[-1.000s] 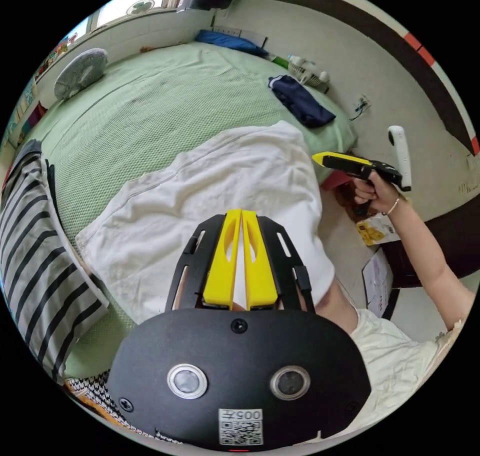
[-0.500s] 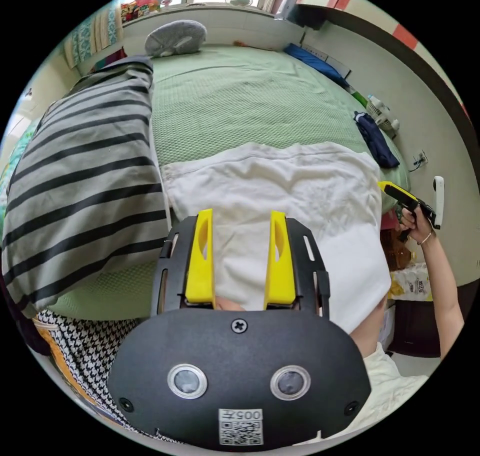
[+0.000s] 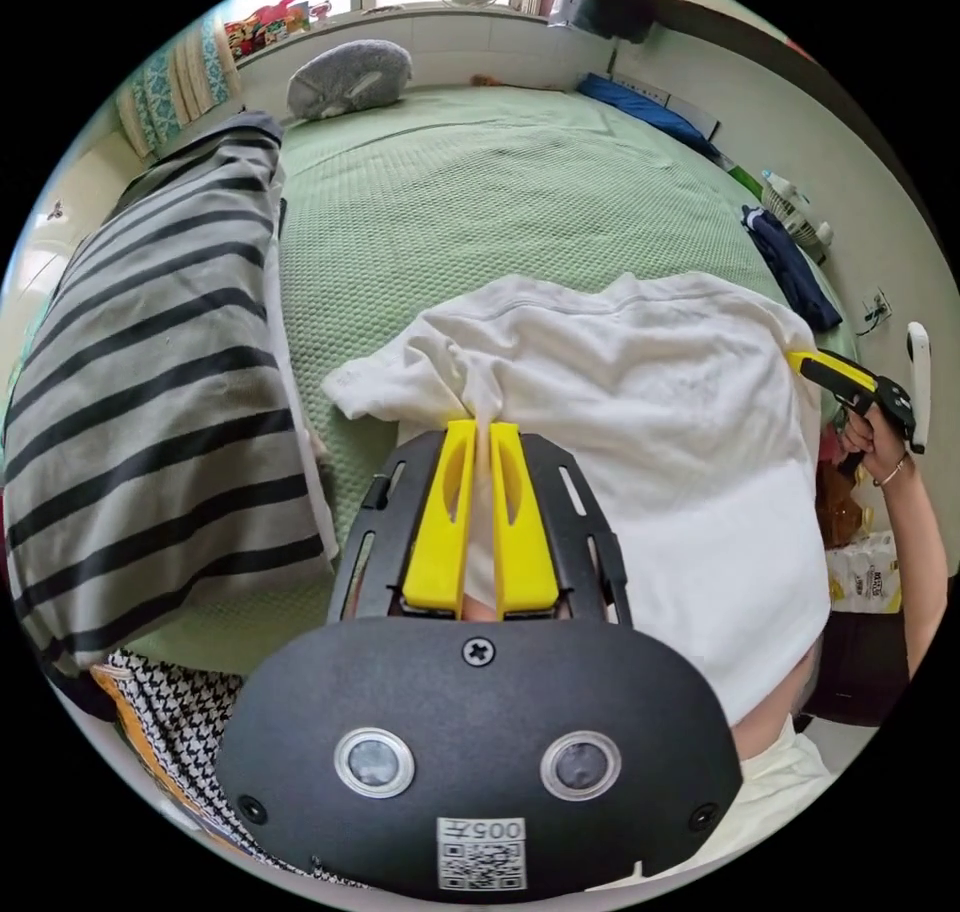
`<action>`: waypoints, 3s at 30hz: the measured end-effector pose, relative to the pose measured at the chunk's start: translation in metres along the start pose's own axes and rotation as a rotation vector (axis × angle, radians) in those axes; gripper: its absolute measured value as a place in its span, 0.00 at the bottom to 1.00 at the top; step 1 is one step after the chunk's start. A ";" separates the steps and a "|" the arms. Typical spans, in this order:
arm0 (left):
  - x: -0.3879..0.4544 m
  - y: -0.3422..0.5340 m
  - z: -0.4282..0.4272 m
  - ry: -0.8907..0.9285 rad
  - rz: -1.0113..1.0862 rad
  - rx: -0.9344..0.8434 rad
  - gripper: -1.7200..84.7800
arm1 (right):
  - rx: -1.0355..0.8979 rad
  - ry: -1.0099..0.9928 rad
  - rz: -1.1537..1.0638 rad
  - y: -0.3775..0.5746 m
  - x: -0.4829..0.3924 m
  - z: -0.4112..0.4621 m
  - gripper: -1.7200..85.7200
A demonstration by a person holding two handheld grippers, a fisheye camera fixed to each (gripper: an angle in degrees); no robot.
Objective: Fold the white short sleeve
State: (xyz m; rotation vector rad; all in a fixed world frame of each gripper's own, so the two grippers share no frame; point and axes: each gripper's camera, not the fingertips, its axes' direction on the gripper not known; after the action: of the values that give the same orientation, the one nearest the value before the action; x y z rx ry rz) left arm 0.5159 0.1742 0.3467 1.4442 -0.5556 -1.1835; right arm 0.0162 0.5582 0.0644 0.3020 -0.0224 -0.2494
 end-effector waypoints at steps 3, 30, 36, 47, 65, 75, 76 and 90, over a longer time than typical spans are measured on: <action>0.004 -0.034 -0.004 -0.013 0.013 0.032 0.06 | 0.034 0.078 -0.022 -0.026 0.010 -0.004 0.01; 0.304 -0.075 -0.026 0.309 0.622 0.024 0.22 | -0.009 -0.043 0.324 0.054 0.171 -0.053 0.12; 0.385 -0.079 0.014 0.281 0.643 -0.068 0.22 | 0.004 -0.026 0.289 0.075 0.183 -0.075 0.11; 0.330 -0.080 -0.004 0.305 0.476 -0.053 0.07 | -0.019 -0.081 0.260 0.078 0.212 -0.067 0.11; 0.206 -0.004 -0.065 0.363 0.436 -0.049 0.07 | -0.074 -0.589 0.643 0.056 0.255 0.012 0.17; 0.169 0.021 -0.072 0.441 0.423 -0.053 0.07 | -0.020 -0.602 0.732 0.054 0.254 0.016 0.14; 0.167 0.022 -0.073 0.437 0.424 -0.051 0.07 | -0.021 -0.598 0.735 0.053 0.253 0.016 0.14; 0.146 0.036 -0.080 0.516 0.385 -0.013 0.07 | 0.080 -0.504 0.652 0.010 0.221 -0.034 0.02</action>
State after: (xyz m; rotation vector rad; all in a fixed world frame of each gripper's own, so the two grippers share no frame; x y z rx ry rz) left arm 0.6524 0.0765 0.3183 1.4767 -0.4337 -0.4830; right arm 0.2343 0.5231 0.0311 0.2900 -0.6200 0.3299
